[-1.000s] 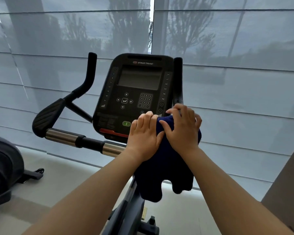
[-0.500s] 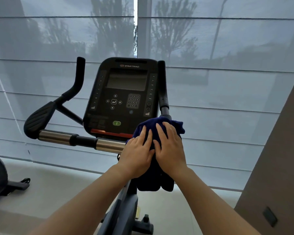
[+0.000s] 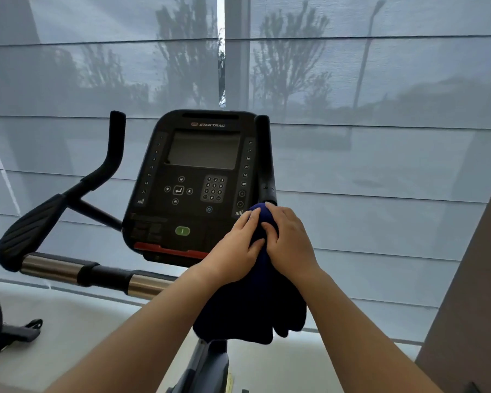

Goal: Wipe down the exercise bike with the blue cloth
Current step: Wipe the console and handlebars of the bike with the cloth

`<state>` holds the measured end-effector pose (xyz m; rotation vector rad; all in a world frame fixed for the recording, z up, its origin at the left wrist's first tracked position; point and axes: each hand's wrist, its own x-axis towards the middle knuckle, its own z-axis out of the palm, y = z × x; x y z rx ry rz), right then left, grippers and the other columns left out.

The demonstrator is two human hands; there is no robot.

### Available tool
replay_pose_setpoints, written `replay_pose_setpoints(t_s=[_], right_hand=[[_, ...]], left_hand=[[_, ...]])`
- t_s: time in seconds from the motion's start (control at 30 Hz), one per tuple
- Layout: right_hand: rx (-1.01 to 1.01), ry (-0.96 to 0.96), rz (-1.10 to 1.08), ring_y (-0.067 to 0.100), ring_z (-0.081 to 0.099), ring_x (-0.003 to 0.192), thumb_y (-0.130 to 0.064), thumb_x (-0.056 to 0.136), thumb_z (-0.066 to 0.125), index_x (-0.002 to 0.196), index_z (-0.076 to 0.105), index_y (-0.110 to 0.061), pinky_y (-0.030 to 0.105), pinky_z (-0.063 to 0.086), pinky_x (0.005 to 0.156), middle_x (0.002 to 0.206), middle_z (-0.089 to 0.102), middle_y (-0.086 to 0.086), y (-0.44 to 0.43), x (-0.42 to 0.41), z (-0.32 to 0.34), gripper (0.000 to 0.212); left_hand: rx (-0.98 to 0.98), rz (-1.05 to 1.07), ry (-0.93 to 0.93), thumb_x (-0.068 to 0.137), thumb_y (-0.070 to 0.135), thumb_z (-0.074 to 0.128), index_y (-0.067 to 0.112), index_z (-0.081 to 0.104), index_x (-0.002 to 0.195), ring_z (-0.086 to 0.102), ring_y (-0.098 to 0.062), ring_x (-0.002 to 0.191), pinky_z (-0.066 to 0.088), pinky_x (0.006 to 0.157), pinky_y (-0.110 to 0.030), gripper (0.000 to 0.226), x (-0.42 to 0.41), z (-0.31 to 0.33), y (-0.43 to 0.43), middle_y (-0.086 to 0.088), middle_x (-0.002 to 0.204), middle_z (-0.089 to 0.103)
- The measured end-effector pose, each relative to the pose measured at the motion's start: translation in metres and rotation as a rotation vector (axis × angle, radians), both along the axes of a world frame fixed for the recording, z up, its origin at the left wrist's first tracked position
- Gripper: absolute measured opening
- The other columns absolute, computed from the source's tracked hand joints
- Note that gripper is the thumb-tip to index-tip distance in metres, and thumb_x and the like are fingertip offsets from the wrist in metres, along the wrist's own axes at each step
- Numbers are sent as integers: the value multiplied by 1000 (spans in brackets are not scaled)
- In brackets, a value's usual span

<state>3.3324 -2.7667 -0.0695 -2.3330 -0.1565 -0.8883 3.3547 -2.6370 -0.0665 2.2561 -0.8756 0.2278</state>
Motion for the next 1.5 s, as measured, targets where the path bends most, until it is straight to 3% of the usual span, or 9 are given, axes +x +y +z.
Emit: replay_pose_setpoints(t_s=[0.2,0.53,0.7,0.8,0.93,1.07,1.2,1.33,1.5], right_hand=[[8,-100,38,20,49,108,-16,94,46,126,52,-15,22,35,92,120,57,4,-16,20,5,33],[33,-360,63,18,41,117,-14,95,45,129,49,-14,29,33,98,126,52,3,-60,80,87,34],[109,-440,117,14,30,128,-16,95,45,135,42,-14,25,23,104,138,43,2,-63,124,126,40],[25,-286,222,13,17,138,-17,98,38,145,23,-15,29,15,114,152,23,3,-60,154,117,50],[95,-187,381,5,10,141,-15,98,37,148,7,-24,23,16,114,156,9,-5,-63,178,88,60],[96,-239,363,3,15,139,-7,94,40,147,12,-27,12,15,106,155,15,-8,-66,184,83,64],[83,-242,333,8,21,138,-6,92,44,147,20,-23,20,21,110,153,21,-6,-66,176,82,62],[78,-205,301,12,27,136,-5,90,47,144,28,-21,25,25,110,151,27,-5,-66,163,71,60],[51,-101,222,15,35,131,-9,91,45,139,38,-17,26,29,107,146,34,-3,-62,133,47,50]], left_hand=[[60,99,-183,95,18,46,20,23,145,43,-19,120,37,101,-29,56,15,15,-9,-4,140,35],[-105,314,-598,91,6,50,12,42,137,45,-27,115,39,99,-33,47,64,96,-66,-11,128,46],[57,421,-747,94,10,44,6,20,145,24,-29,135,19,113,-29,56,108,128,-77,-16,147,26],[323,393,-662,96,12,38,4,-14,141,-10,-30,142,2,117,-36,69,133,118,-78,-18,154,-7],[250,303,-545,91,5,45,21,-20,138,-3,-25,143,15,116,-29,82,151,97,-71,-6,149,-32],[173,260,-536,85,0,48,24,-9,145,16,-21,141,30,108,-26,86,153,95,-65,4,151,-29],[136,266,-513,85,0,50,27,-11,142,27,-22,137,37,103,-25,88,148,91,-65,4,153,-24],[160,289,-444,84,0,51,26,-6,146,49,-20,116,42,89,-19,88,134,77,-64,3,154,-20],[211,257,-248,85,-1,46,25,3,147,37,-22,130,36,103,-26,80,113,53,-55,2,157,-7]])
